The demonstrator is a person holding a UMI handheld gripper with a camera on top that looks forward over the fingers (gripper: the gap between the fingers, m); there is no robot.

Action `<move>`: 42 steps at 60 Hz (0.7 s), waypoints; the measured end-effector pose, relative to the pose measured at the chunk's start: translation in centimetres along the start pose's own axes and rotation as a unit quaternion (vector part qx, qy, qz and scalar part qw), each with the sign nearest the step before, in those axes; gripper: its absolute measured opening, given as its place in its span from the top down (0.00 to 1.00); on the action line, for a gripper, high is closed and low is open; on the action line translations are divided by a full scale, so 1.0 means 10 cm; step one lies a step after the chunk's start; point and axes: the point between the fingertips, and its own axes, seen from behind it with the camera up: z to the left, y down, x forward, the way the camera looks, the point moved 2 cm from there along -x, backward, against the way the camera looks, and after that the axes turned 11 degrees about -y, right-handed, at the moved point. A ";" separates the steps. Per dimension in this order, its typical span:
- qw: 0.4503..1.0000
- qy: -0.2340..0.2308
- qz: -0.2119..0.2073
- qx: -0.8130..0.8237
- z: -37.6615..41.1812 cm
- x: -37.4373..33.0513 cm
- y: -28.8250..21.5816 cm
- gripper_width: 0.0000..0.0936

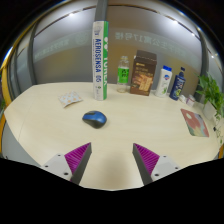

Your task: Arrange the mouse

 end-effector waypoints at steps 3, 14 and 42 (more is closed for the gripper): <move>1.000 -0.009 -0.006 -0.013 0.14 0.24 -0.11 0.09; 0.999 -0.004 0.006 -0.046 0.31 0.90 -0.31 0.09; 1.000 0.003 0.000 -0.021 -0.03 1.64 -0.80 0.11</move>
